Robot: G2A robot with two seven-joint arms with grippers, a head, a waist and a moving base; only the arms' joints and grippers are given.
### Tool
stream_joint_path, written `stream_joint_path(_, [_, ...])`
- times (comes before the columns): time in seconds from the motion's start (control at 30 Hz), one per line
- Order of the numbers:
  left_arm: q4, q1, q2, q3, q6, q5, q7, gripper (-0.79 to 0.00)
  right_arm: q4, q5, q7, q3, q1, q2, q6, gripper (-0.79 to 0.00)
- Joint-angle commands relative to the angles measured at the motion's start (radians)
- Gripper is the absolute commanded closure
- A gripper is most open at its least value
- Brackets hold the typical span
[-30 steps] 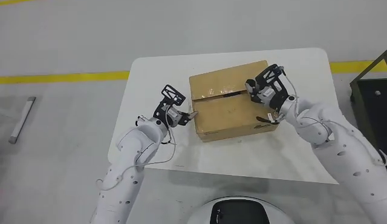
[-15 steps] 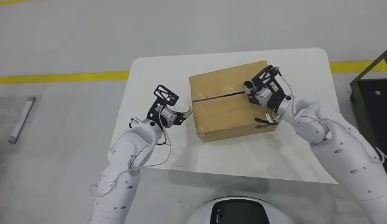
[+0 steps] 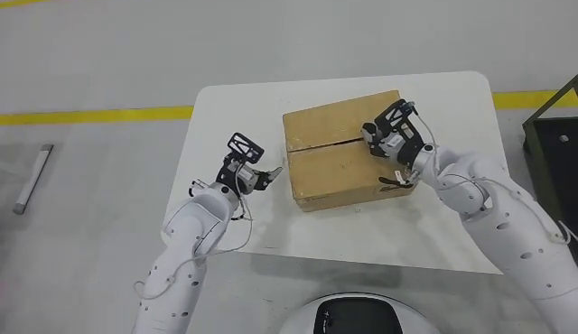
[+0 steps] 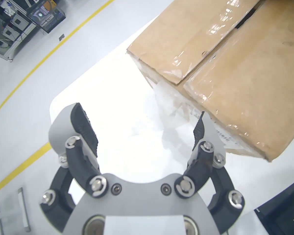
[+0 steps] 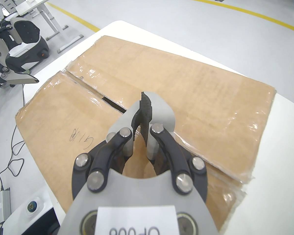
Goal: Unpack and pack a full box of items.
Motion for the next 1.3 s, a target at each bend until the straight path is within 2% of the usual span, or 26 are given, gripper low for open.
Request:
stream_joint_path(0.0, [0.013, 0.021, 0.002, -0.009, 0.004, 0.010, 0.018, -0.785, -0.002, 0.000, 0.001, 0.004, -0.004, 0.000, 0.001, 0.000])
stream_joint_path(0.2, [0.107, 0.043, -0.003, 0.034, -0.009, 0.018, 0.063, -0.785, -0.009, 0.002, 0.006, 0.013, -0.013, 0.000, 0.002, 0.000])
stream_joint_path(0.33, [0.183, -0.001, -0.018, 0.083, 0.036, -0.006, 0.102, -0.785, -0.016, 0.002, 0.008, 0.017, -0.017, 0.000, 0.004, 0.000])
stream_joint_path(0.47, [0.246, -0.061, -0.027, 0.140, 0.044, 0.090, 0.140, -0.785, -0.023, 0.003, 0.010, 0.021, -0.025, 0.000, 0.009, 0.000])
stream_joint_path(0.63, [0.328, -0.115, -0.042, 0.165, 0.091, 0.077, 0.188, -0.785, -0.031, 0.004, 0.022, 0.027, -0.032, 0.000, 0.008, 0.000])
stream_joint_path(0.9, [0.373, -0.152, -0.049, 0.167, 0.107, 0.105, 0.246, -0.785, -0.027, 0.003, 0.031, 0.023, -0.026, -0.002, -0.001, 0.000])
stream_joint_path(1.27, [0.370, -0.164, -0.057, 0.159, 0.118, 0.086, 0.293, -0.785, -0.008, 0.031, 0.063, 0.020, -0.008, -0.006, -0.019, 0.000])
